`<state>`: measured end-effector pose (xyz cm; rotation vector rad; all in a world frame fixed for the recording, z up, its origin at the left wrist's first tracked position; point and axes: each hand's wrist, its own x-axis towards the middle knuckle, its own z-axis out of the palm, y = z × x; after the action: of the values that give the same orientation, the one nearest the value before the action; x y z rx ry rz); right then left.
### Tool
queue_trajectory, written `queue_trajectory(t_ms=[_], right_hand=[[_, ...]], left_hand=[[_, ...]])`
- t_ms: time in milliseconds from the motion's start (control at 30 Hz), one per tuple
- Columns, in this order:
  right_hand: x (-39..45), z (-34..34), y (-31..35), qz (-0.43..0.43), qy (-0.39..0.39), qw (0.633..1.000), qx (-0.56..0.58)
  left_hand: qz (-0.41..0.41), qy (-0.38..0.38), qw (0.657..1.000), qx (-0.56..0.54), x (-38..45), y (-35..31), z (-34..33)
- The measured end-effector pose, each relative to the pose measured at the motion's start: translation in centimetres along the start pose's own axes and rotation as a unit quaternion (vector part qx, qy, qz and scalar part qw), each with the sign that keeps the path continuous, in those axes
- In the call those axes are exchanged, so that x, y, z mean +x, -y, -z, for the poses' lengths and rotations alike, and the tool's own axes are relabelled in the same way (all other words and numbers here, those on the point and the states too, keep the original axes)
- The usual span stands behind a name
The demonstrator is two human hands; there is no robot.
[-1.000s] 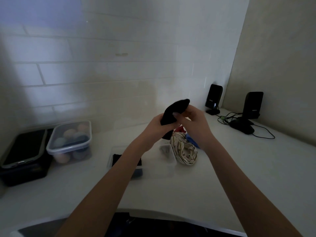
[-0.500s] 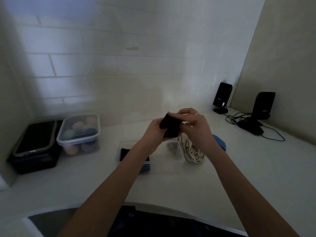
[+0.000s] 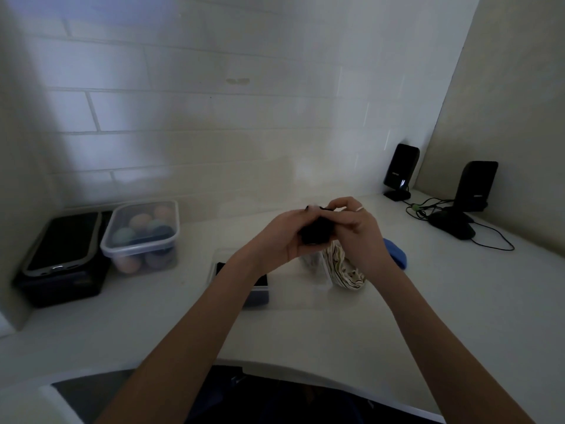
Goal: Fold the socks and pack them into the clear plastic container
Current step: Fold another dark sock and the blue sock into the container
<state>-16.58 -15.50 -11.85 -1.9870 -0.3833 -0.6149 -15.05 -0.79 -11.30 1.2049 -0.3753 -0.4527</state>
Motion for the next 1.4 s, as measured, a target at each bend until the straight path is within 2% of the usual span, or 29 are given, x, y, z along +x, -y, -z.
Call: queue_trajectory(t_ms=[100, 167, 233, 267, 367, 433, 567, 667, 733, 833, 900, 933, 1100, 1233, 1300, 1400], right_hand=[[-0.2, 0.1, 0.6, -0.044, 0.013, 0.997, 0.058], [-0.3, 0.5, 0.6, -0.078, -0.028, 0.991, 0.107], [-0.2, 1.0, 0.7, -0.15, -0.07, 0.977, 0.135], [-0.2, 1.2, 0.9, -0.194, -0.065, 0.969, 0.14], [-0.3, 0.9, 2.7, -0.316, 0.048, 0.937, 0.141], [-0.5, 0.4, 3.7, -0.347, 0.106, 0.918, 0.158], [-0.4, -0.8, 3.2, -0.351, 0.117, 0.888, 0.274], [-0.4, -1.3, 3.0, -0.352, 0.126, 0.882, 0.285], [-0.7, -1.5, 2.9, -0.348, 0.13, 0.886, 0.278], [-0.8, -1.6, 2.8, -0.333, 0.096, 0.896, 0.277], [-0.8, -1.8, 2.7, -0.309, 0.085, 0.913, 0.253], [-0.7, -2.0, 2.7, -0.298, 0.088, 0.92, 0.238], [-0.4, -3.3, 3.0, -0.247, 0.084, 0.958, 0.119], [-0.3, -3.9, 2.8, -0.255, 0.118, 0.959, 0.034], [-0.4, -4.2, 2.4, -0.239, 0.141, 0.96, -0.03], [-0.7, -4.5, 2.2, -0.204, 0.212, 0.941, -0.165]], left_hand=[[-0.02, -0.023, 0.996, 0.087, -0.3, 0.3, 0.0], [-0.027, -0.064, 0.992, 0.109, -0.5, 0.3, 0.4], [-0.045, -0.105, 0.98, 0.163, -0.7, 0.3, 0.9], [-0.064, -0.12, 0.972, 0.194, -0.8, 0.3, 1.1], [-0.128, -0.144, 0.948, 0.255, -0.9, 0.1, 1.3], [-0.165, -0.146, 0.935, 0.279, -1.0, 0.0, 1.3], [-0.203, -0.119, 0.906, 0.351, -1.8, 0.4, 1.0], [-0.232, -0.092, 0.868, 0.429, -2.6, 0.3, 1.0], [-0.226, -0.06, 0.877, 0.421, -3.0, 0.2, 1.5], [-0.158, -0.061, 0.93, 0.326, -3.6, -0.3, 2.4], [-0.099, -0.083, 0.967, 0.221, -4.0, -0.7, 2.8], [-0.087, -0.097, 0.973, 0.192, -4.1, -0.7, 2.9], [-0.133, -0.151, 0.939, 0.277, -3.8, -0.8, 3.8], [-0.084, -0.123, 0.934, 0.325, -3.7, -1.3, 4.7], [-0.082, -0.135, 0.907, 0.39, -3.9, -1.3, 5.2], [-0.1, -0.182, 0.836, 0.508, -4.7, -1.2, 5.8]])
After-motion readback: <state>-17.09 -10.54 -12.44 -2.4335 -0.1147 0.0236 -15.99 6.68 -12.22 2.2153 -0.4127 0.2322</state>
